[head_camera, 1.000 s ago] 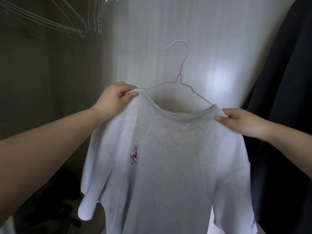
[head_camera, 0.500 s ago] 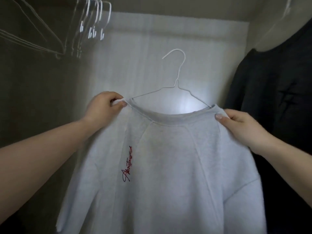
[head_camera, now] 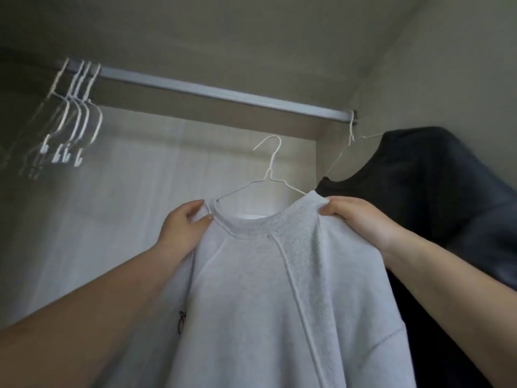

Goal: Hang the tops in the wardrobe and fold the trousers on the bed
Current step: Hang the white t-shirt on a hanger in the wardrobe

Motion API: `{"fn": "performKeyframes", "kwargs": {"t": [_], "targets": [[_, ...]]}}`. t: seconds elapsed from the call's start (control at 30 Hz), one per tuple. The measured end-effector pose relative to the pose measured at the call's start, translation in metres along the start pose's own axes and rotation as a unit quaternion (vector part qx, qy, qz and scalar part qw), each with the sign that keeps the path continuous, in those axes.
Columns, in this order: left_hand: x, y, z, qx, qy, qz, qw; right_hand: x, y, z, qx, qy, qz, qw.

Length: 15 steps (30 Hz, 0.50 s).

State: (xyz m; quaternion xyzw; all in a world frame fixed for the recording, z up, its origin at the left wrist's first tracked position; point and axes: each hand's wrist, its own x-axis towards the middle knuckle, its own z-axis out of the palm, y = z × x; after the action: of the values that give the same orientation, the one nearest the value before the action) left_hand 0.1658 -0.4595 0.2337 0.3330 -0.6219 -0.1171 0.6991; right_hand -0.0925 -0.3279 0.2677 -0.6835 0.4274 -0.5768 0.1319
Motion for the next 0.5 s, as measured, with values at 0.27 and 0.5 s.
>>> {"fn": "performKeyframes", "kwargs": {"t": [0.27, 0.5], "targets": [[0.001, 0.057, 0.076, -0.221, -0.126, -0.027, 0.967, 0.037, -0.044, -0.022, -0.008, 0.142, -0.024, 0.99], [-0.005, 0.11, 0.113, -0.272, -0.225, -0.016, 0.936, 0.066, -0.074, -0.056, -0.004, 0.224, -0.055, 0.973]]}}
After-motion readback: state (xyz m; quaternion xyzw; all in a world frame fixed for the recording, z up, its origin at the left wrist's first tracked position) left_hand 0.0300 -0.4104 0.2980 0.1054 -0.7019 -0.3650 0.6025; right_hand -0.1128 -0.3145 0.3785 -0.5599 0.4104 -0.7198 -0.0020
